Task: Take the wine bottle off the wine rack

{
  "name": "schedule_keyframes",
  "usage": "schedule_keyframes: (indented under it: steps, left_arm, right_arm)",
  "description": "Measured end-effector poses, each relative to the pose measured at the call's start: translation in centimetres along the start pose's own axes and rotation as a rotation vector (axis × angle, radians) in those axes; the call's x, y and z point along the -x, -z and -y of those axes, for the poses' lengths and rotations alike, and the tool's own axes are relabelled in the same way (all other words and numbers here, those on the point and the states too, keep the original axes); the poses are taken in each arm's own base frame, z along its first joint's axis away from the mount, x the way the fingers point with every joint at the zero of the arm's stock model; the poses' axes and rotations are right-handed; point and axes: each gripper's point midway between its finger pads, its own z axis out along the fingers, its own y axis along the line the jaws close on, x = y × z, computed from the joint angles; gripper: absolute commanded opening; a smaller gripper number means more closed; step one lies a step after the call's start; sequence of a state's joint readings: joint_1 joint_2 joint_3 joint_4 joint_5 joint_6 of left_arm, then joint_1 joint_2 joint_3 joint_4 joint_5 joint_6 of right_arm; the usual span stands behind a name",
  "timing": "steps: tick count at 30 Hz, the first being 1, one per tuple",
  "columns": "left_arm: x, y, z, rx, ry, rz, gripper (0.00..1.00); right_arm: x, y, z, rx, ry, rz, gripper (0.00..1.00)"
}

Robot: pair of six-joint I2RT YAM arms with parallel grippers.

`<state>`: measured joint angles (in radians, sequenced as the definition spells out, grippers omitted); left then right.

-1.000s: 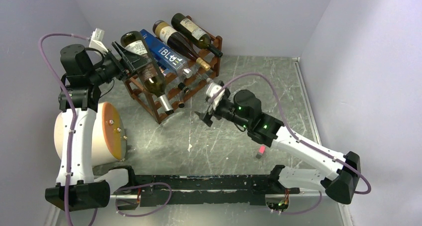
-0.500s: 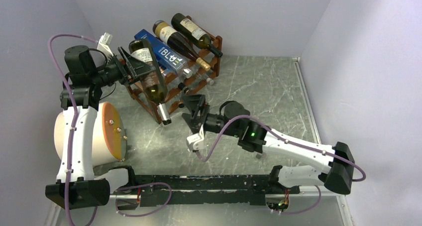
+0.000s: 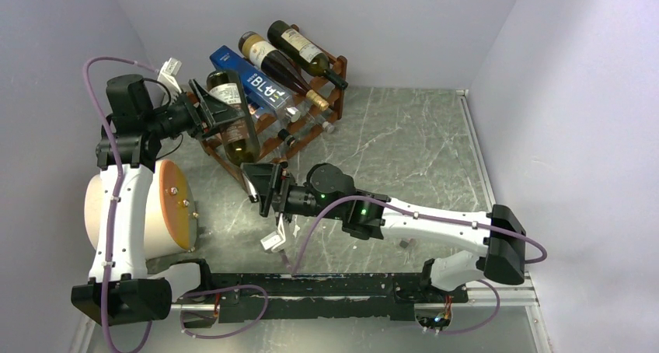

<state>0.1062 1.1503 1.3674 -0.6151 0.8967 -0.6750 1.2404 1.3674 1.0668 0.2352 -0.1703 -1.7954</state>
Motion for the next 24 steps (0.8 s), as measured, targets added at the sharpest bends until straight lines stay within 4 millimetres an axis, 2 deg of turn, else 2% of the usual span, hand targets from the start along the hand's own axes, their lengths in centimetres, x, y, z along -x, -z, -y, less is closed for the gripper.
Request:
schedule_keyframes:
  steps: [9,16,19,22,24]
  left_arm:
    - [-0.6,0.1,-0.3,0.007,-0.001,-0.021,0.07]
    - [-1.0,0.1,-0.6,0.018,0.005,-0.036,0.07]
    - [-1.1,0.1,-0.7,0.019,0.008,-0.040,0.07]
    - [-1.2,0.2,-0.8,0.022,0.010,-0.043,0.07]
    - [-1.3,0.2,-0.8,0.023,0.011,-0.046,0.07]
  right_arm:
    - [0.7,-2.0,-1.4,0.035,0.042,0.038,0.77]
    - [1.3,-2.8,-2.1,0.054,0.043,0.062,0.75]
    - [1.5,-3.4,-2.1,0.056,0.054,0.068,0.67]
    - [1.9,-3.7,-2.6,0.066,0.052,0.078,0.50]
    - [2.0,-3.8,-2.7,0.067,0.041,0.086,0.47]
